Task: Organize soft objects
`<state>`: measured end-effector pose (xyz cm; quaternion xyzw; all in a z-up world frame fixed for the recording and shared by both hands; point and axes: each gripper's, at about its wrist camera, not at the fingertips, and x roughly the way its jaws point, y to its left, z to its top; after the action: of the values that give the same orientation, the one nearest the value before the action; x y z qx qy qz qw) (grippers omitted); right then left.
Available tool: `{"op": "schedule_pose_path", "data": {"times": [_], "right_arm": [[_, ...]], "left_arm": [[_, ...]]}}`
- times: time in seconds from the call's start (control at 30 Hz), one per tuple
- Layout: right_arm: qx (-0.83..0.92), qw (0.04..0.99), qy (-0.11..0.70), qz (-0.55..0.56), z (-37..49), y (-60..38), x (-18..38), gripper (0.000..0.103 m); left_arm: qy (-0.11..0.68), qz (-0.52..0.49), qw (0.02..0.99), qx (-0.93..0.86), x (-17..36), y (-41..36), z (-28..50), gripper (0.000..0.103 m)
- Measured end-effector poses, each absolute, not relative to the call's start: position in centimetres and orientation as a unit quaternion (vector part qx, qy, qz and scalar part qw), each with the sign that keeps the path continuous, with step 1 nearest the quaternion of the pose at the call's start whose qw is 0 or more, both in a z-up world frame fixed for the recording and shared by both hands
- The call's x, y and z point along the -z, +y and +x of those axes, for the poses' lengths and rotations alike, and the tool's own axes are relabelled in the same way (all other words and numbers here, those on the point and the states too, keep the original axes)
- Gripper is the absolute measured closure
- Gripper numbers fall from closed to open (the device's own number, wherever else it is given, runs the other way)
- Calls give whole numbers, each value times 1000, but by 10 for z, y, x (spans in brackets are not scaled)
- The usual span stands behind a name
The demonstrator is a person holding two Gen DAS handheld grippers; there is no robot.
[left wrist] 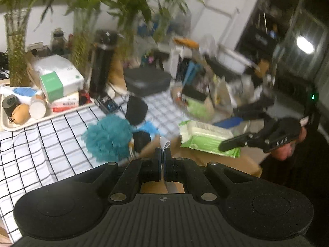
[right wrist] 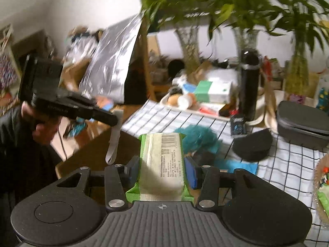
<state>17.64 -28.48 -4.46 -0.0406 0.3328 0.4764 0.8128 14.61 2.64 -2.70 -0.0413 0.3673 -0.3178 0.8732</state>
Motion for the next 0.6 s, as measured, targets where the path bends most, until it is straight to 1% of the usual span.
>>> {"op": "schedule_pose_path", "data": {"times": [0.17,0.5,0.57,0.6], "right_arm": [[-484,797,352,-86,167,-271,56,53],[-502,767,374,-141,157,-255,68,53],[-505,762,379,-146,156,-253,70,53],[-505,762,377,-146,157,-254,69,52]], "left_arm": [[404,3,859,314,42,15,144,100],[418,46,850,316,46,7,141,99],[423,53,850,308,47,6,142,90],[426,56,850,305,48,4,143,76]]}}
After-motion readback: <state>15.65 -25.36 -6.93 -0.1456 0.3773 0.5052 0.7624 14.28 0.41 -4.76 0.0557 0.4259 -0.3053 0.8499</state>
